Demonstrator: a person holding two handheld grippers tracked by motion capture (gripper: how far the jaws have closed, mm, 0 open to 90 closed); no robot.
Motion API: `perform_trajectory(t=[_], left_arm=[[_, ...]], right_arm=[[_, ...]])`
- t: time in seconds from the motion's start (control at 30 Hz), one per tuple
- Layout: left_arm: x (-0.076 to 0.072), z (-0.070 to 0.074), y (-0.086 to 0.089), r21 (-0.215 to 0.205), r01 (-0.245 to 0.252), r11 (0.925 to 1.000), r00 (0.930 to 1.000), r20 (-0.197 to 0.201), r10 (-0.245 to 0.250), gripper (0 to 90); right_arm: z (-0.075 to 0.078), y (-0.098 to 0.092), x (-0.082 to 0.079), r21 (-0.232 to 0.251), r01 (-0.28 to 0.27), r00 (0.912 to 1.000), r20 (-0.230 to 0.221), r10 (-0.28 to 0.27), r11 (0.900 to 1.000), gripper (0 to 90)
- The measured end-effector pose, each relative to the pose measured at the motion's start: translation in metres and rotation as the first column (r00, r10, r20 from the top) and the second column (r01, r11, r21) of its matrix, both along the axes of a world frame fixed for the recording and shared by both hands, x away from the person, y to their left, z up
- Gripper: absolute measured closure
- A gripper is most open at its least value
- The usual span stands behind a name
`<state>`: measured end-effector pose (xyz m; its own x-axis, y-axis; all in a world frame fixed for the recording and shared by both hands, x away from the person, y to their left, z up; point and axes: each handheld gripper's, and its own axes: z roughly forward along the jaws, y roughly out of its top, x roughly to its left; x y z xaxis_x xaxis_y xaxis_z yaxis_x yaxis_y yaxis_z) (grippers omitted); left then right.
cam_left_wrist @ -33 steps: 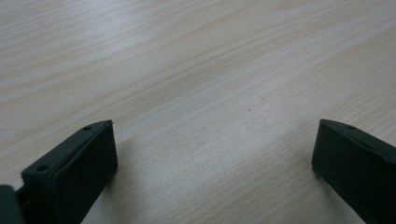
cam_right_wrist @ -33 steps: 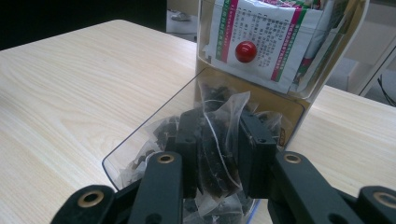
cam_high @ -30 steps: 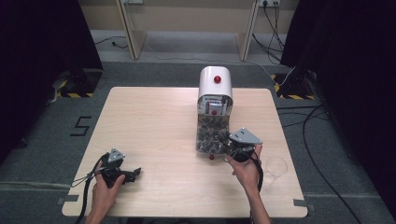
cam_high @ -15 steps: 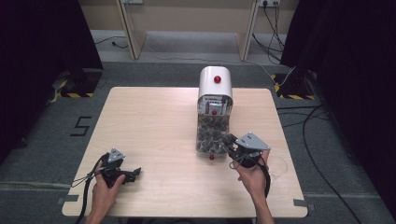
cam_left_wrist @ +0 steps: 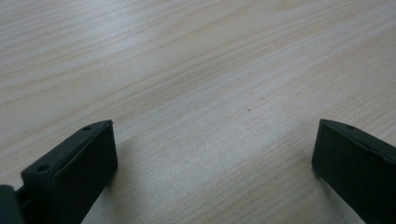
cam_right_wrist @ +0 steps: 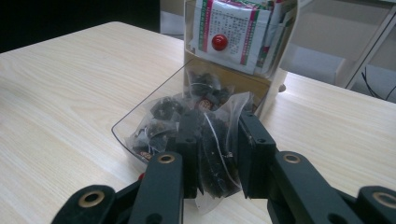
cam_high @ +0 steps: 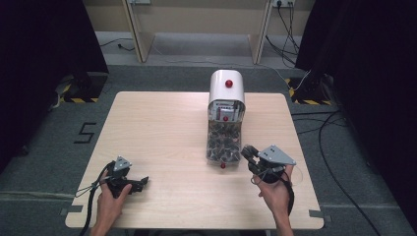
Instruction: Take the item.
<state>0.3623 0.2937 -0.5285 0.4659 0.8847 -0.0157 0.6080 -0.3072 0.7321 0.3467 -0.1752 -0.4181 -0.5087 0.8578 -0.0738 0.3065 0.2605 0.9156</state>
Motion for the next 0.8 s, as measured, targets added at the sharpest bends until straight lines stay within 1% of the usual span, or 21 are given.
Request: perform_trajectory(t=[0.2,0.23,0.5,0.53,0.6,0.67,0.73,0.8], left_arm=[[0.0,0.0,0.0,0.0,0.0,1.0,1.0,0.0,0.0,0.0],[0.0,0.0,0.0,0.0,0.0,1.0,1.0,0.0,0.0,0.0],[0.0,0.0,0.0,0.001,0.0,1.0,1.0,0.0,0.0,0.0],[0.0,0.0,0.0,0.001,0.0,1.0,1.0,0.0,0.0,0.0],[0.0,0.0,0.0,0.001,0.001,1.0,1.0,-0.001,-0.001,0.0],[0.0,0.0,0.0,0.001,0.001,1.0,1.0,-0.001,-0.001,0.0],[0.0,0.0,0.0,0.001,0.001,1.0,1.0,-0.001,-0.001,0.0],[0.0,0.0,0.0,0.001,0.001,1.0,1.0,0.0,-0.001,0.0]], right_arm=[[0.002,-0.01,-0.008,0.007,0.017,0.9999,0.003,-0.017,1.0,73.4],[0.003,-0.016,-0.012,0.014,0.029,0.9996,0.006,-0.029,0.999,73.4],[0.007,-0.035,-0.024,0.025,0.066,0.9976,0.017,-0.067,0.997,73.5],[0.007,-0.035,-0.024,0.025,0.066,0.9976,0.017,-0.067,0.997,73.5],[0.01,-0.042,-0.029,0.023,0.085,0.996,0.025,-0.086,0.996,73.5],[0.01,-0.044,-0.031,0.023,0.091,0.9955,0.026,-0.092,0.996,73.5],[0.012,-0.053,-0.035,0.027,0.113,0.9931,0.029,-0.113,0.993,73.5],[0.012,-0.056,-0.036,0.029,0.119,0.9923,0.03,-0.12,0.992,73.5]])
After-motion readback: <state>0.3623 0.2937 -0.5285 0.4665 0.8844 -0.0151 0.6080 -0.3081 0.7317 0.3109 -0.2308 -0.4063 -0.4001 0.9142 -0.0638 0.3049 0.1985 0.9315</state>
